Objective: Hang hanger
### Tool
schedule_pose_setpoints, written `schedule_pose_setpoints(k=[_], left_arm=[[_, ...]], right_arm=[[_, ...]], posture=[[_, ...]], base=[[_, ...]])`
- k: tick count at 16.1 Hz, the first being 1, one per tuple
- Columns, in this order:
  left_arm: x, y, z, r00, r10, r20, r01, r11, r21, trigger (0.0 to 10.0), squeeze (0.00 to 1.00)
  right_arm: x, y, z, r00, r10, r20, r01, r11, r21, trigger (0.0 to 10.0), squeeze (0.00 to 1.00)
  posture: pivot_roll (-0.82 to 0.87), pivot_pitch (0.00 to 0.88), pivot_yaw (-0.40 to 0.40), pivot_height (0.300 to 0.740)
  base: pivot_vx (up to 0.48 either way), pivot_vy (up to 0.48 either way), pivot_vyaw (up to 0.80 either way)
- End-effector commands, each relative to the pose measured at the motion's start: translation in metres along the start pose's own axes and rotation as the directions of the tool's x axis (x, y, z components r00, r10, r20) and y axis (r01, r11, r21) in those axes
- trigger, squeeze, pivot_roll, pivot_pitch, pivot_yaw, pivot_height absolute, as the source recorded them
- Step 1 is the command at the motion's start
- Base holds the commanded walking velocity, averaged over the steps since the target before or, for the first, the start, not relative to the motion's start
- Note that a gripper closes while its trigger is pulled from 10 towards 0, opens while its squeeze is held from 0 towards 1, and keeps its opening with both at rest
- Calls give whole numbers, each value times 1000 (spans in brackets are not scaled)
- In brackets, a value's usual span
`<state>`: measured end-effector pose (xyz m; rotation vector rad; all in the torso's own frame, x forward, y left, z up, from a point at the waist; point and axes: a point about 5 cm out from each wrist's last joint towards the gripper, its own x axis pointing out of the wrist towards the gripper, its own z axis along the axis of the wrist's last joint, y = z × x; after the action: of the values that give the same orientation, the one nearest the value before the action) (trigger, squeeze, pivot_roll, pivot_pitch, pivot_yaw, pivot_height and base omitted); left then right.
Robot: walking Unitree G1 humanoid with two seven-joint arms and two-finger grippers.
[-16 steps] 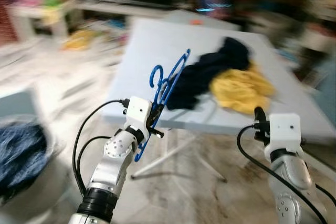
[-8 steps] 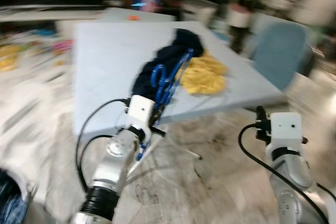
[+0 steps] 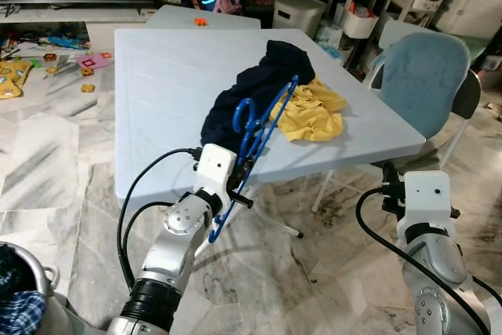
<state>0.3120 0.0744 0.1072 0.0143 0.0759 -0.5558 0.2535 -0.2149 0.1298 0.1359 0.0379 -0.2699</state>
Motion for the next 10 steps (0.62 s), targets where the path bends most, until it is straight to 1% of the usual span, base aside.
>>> schedule_pose_setpoints(k=[1, 2, 10], left_arm=[[3, -5, 2, 1000, -28, 2, 28, 1000, -5, 10000, 0], [4, -6, 2, 1000, -30, 1, 30, 1000, -5, 10000, 0], [3, -7, 1, 999, -37, -4, 37, 999, -5, 10000, 0]], right_arm=[[1, -4, 4, 1000, -15, 11, 15, 1000, -2, 10000, 0], [1, -4, 4, 1000, -15, 11, 15, 1000, -2, 10000, 0], [1, -4, 4, 1000, -13, 11, 13, 1000, -3, 10000, 0]], posture=[[75, 0, -109, 740], [74, 0, -109, 740], [74, 0, -110, 740]], base=[[-285, 0, 0], [0, 0, 0], [-353, 0, 0]])
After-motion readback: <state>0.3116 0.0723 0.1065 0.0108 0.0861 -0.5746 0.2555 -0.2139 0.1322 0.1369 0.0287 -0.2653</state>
